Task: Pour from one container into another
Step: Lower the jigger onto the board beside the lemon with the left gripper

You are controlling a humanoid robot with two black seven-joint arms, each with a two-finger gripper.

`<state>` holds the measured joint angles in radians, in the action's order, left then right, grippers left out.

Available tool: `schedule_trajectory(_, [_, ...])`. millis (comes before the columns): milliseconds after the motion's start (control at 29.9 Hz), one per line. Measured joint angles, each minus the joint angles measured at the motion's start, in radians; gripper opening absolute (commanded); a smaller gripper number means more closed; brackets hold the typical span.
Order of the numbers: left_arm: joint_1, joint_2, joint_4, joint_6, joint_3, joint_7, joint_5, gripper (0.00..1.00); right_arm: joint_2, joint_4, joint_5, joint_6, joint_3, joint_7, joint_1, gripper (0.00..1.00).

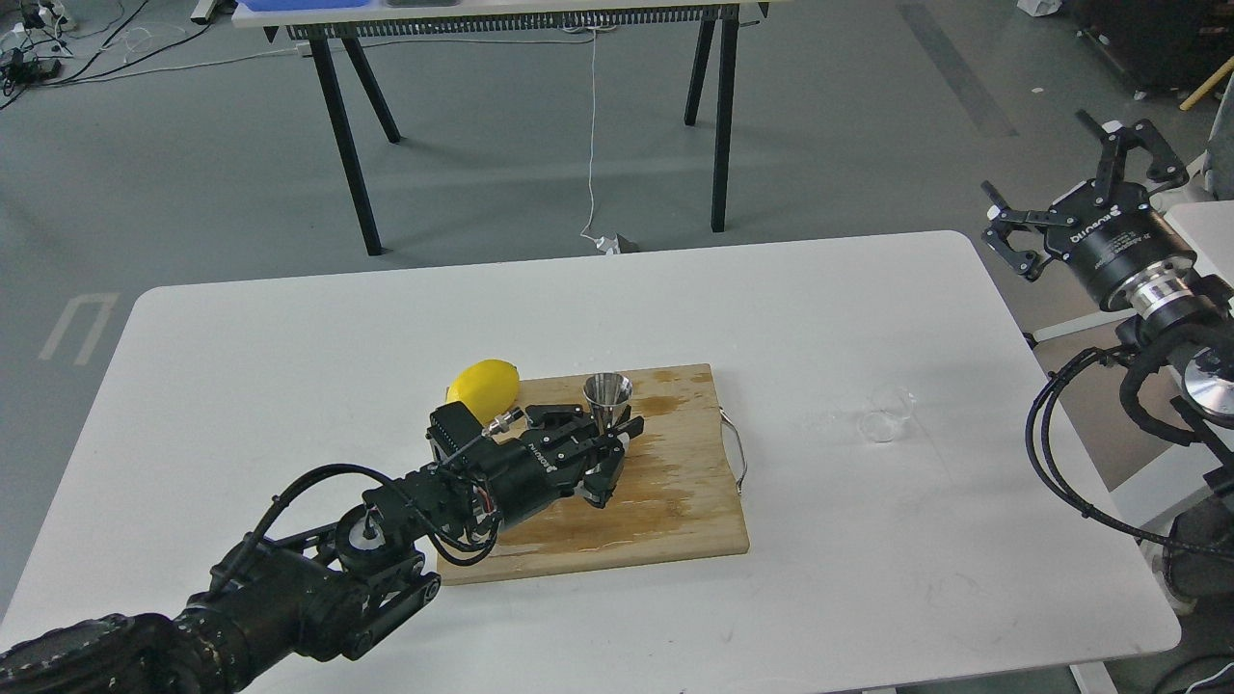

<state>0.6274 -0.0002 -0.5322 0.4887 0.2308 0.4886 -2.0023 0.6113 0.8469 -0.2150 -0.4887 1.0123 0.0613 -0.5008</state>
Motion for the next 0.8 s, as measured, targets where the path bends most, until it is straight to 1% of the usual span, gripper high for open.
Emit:
schedule_trajectory(201, [0.000,0.000,0.003,0.000,-0.002,0.000,-0.002,0.46,0.005,0.000,-0.001,0.000,0.002,0.000,0.000,0.99])
schedule_trajectory(401, [0.000,0.000,0.003,0.000,-0.002,0.000,-0.002,0.52,0.005,0.002,-0.001,0.000,0.003,0.000,0.002,0.99])
schedule_trajectory(435, [0.000,0.000,0.003,0.000,-0.002,0.000,-0.002,0.55,0.005,0.003,-0.001,0.000,0.003,0.000,0.002,0.99])
schedule_trajectory(468, [0.000,0.000,0.003,0.000,-0.002,0.000,-0.002,0.60,0.005,0.003,-0.001,0.000,0.003,0.000,0.002,0.99])
schedule_trajectory(569, [0.000,0.000,0.003,0.000,-0.002,0.000,-0.002,0.89,0.005,0.003,-0.001,0.000,0.003,0.000,0.002,0.99])
schedule_trajectory(636, [0.000,0.000,0.000,0.000,-0.002,0.000,-0.001,0.90,0.005,0.003,-0.001,0.000,0.003,0.000,0.002,0.99])
schedule_trajectory(703, [-0.001,0.000,-0.008,0.000,-0.002,0.000,0.000,0.94,0.005,0.004,-0.001,0.000,0.003,0.000,0.002,0.99])
schedule_trajectory(803, [-0.003,0.000,-0.012,0.000,-0.002,0.000,0.000,0.95,0.005,0.006,-0.001,0.000,0.003,0.000,0.003,0.99])
